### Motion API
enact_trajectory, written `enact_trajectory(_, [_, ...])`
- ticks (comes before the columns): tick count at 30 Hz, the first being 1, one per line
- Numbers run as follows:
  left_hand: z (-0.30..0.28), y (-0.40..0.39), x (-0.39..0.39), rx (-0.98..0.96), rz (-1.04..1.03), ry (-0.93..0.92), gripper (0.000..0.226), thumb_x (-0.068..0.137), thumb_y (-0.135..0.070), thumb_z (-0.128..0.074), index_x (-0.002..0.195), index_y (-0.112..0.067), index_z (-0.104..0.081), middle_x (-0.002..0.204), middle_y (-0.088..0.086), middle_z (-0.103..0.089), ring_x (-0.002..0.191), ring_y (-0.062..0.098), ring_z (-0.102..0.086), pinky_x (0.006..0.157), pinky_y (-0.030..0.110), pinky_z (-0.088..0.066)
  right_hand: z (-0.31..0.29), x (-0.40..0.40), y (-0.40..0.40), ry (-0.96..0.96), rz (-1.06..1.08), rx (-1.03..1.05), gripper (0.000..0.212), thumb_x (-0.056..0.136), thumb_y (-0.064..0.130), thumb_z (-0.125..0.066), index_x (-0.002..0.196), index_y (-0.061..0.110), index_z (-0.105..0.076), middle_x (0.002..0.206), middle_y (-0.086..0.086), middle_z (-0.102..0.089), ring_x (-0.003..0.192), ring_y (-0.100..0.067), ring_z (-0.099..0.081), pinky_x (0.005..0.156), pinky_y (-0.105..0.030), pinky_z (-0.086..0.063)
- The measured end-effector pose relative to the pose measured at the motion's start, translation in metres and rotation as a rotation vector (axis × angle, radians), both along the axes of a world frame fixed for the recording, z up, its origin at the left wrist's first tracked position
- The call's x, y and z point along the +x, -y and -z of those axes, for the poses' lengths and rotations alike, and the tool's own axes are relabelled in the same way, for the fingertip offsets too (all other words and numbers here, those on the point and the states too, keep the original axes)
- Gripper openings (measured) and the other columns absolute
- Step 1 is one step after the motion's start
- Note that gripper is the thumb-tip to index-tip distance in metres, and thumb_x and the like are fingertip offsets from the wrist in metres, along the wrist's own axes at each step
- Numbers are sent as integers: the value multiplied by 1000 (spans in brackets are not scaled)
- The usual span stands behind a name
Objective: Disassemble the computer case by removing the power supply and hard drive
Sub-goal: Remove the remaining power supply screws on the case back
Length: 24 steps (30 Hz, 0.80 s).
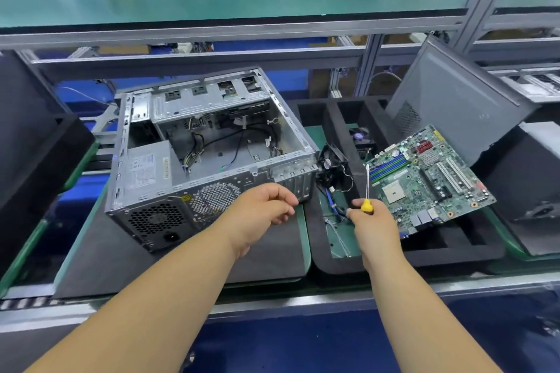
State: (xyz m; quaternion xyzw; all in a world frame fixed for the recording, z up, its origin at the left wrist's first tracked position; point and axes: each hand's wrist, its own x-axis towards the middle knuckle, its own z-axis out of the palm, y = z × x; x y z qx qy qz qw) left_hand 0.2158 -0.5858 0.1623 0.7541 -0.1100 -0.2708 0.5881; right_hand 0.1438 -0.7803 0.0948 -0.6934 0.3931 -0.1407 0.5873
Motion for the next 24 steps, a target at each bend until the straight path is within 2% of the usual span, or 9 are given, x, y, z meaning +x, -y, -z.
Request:
enact_trajectory(3, [-10,-11,0,-19,8,63,24,88,5,-54,86,-14,-69,75,-4,-66,72,9,-57,72,20,-47,-8,3,-14,54,-24,23,14,89,17,-58,96,28,-55,91,-7,-64,70,-20,-51,65,-35,-43])
enact_trajectory(8, [-27,-38,-2,-16,0,151,28,87,8,-52,87,-15,-68,77,-5,-65,76,11,-58,81,24,-48,-25,5,-58,102,-100,38,18,80,26,-58,97,27,-54,88,-9,-66,62,-19,-49,59,-33,-39])
enact_trajectory(12, [-39,-79,4,42,-21,315,40,84,12,-44,95,-17,-69,88,-5,-67,80,3,-61,78,17,-49,-37,3,-105,109,-203,58,18,78,26,-54,96,25,-54,62,3,-61,47,-8,-48,51,-29,-36])
enact_trajectory(14, [-43,-107,9,67,-53,424,46,82,13,-44,94,-24,-69,92,-7,-68,83,0,-60,75,14,-49,-41,2,-130,109,-264,54,13,82,26,-52,94,26,-54,64,2,-62,49,-9,-49,52,-30,-38])
enact_trajectory(16, [-42,-140,17,135,-108,539,46,81,9,-48,93,-31,-67,97,-13,-65,86,-8,-57,74,6,-43,-44,3,-156,107,-333,52,6,89,19,-52,92,23,-54,71,-1,-63,53,-10,-51,55,-30,-42])
enact_trajectory(18, [-36,-174,29,313,-133,676,42,81,0,-53,101,-36,-64,108,-17,-59,99,-9,-51,86,11,-39,-48,4,-181,87,-393,58,7,92,13,-53,92,20,-54,76,0,-64,51,-8,-53,57,-29,-45])
enact_trajectory(21, [-24,-216,48,601,-31,763,52,79,-12,-62,125,-33,-56,134,-10,-50,128,12,-42,105,34,-38,-51,6,-216,109,-471,116,10,94,7,-54,95,17,-55,81,-3,-64,52,-10,-54,66,-34,-49])
enact_trajectory(24, [-11,-241,55,664,150,791,69,77,-15,-73,141,-25,-48,151,-3,-39,143,19,-29,118,37,-25,-53,3,-244,128,-536,111,10,95,13,-56,95,22,-60,81,1,-70,50,-13,-54,55,-20,-46])
